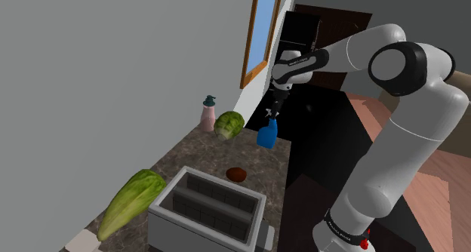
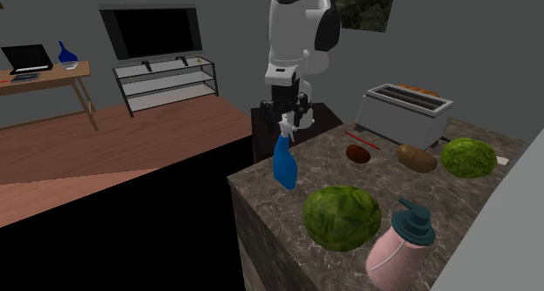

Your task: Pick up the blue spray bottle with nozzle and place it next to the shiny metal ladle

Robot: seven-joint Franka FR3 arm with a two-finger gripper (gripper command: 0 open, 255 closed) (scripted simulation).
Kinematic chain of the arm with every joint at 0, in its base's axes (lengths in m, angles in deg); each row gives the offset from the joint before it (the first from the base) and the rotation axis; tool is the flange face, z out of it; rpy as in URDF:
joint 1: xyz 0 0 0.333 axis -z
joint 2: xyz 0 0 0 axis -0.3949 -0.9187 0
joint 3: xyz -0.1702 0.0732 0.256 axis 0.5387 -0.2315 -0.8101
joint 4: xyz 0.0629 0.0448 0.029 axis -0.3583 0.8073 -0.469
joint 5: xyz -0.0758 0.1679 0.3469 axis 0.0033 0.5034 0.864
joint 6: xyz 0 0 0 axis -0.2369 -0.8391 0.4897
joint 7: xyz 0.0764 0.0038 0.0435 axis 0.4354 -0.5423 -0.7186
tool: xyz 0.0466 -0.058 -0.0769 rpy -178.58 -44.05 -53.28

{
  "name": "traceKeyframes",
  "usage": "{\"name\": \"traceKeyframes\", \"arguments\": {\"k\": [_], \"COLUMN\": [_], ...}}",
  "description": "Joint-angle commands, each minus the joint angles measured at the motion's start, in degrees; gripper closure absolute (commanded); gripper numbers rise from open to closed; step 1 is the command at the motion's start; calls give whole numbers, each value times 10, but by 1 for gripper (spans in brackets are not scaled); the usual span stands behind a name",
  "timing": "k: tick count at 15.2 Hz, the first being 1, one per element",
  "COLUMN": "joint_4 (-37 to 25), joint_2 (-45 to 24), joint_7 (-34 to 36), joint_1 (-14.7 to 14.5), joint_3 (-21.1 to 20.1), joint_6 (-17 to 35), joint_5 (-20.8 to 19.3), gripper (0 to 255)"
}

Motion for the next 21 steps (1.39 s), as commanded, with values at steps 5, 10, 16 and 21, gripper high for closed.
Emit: {"name": "traceKeyframes", "arguments": {"k": [5, 10, 16, 21], "joint_4": [1, 1, -9, -35], "joint_2": [0, 0, 6, 20], "joint_7": [0, 0, 2, 7], "joint_1": [0, 0, 0, -1], "joint_3": [0, 0, -1, -2], "joint_6": [1, 1, -14, -52], "joint_5": [0, 0, -3, -9], "gripper": [255, 255, 255, 255]}}
